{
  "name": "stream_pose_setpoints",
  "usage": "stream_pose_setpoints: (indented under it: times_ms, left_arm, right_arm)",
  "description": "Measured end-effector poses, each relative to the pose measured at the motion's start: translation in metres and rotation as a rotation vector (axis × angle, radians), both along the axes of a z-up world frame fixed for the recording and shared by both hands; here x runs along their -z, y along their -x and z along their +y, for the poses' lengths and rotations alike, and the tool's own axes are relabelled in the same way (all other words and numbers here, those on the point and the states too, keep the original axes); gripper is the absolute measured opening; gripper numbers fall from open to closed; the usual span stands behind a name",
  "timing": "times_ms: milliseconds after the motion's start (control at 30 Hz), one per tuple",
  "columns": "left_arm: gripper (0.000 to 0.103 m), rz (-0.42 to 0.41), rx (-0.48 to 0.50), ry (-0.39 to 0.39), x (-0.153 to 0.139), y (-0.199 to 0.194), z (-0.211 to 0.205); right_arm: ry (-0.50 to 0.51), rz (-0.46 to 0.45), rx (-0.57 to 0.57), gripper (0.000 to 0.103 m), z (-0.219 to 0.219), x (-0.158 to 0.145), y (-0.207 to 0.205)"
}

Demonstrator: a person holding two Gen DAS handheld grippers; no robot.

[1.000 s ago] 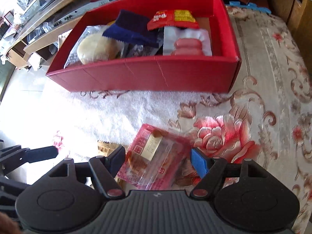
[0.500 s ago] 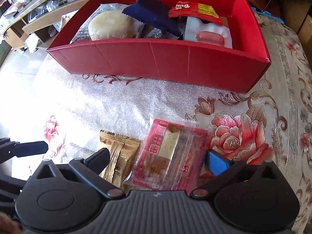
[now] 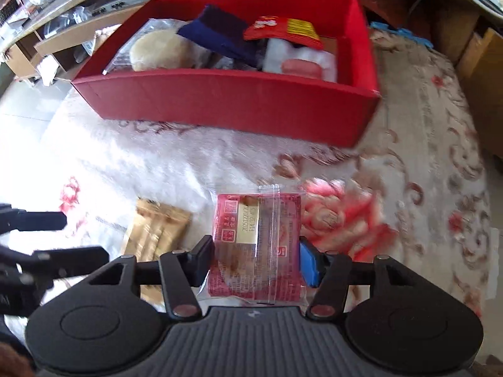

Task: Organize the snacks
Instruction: 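Grasp the gold wrapped cake with left tool while right tool grasps red mooncake pack, then carry the gold cake and red mooncake pack over the red box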

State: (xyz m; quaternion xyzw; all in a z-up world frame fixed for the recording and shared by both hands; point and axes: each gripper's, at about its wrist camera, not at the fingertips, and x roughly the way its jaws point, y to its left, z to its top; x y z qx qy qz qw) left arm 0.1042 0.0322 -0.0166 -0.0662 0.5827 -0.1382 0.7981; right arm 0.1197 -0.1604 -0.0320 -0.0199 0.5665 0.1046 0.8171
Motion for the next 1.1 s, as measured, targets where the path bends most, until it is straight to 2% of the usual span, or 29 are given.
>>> stream_pose_setpoints:
  times_ms: [167,300,400,433,567,867,933,1000,1067,1100]
  left_arm:
    - [0.09,0.009,-0.004,0.037,0.003,-0.004,-0.016]
    - [0.09,0.006,-0.005,0.018,0.009,-0.009,-0.034]
    - [0.09,0.019,0.003,-0.019,0.019,-0.013,-0.045]
    - [0.094,0.012,0.009,-0.031,0.022,-0.013,-0.05]
    - [0.096,-0.036,0.048,-0.121,0.025,-0.006,-0.068]
    - [0.067,-0.119,0.079,-0.254,0.024,0.011,-0.074]
    - [0.055,-0.114,0.07,-0.254,0.022,0.014,-0.071]
    - [0.048,-0.096,0.06,-0.222,0.019,0.017,-0.068]
    - [0.047,-0.069,0.047,-0.179,0.016,0.02,-0.062]
    - [0.047,-0.066,0.045,-0.183,0.016,0.022,-0.063]
  right_arm:
    - [0.001,-0.02,0.027,0.051,-0.023,-0.015,0.01]
    - [-0.025,-0.049,0.056,0.051,-0.036,-0.031,0.009]
    - [-0.068,-0.066,0.078,0.052,-0.044,-0.039,0.008]
    - [-0.075,-0.065,0.085,0.052,-0.045,-0.039,0.006]
    - [-0.085,-0.054,0.09,0.052,-0.046,-0.037,0.003]
    - [-0.088,-0.077,0.076,0.051,-0.049,-0.046,0.005]
    - [-0.092,-0.096,0.074,0.051,-0.048,-0.052,0.006]
    - [-0.094,-0.115,0.067,0.051,-0.044,-0.058,0.007]
    - [-0.098,-0.131,0.054,0.051,-0.039,-0.064,0.008]
    - [-0.098,-0.135,0.049,0.051,-0.037,-0.065,0.009]
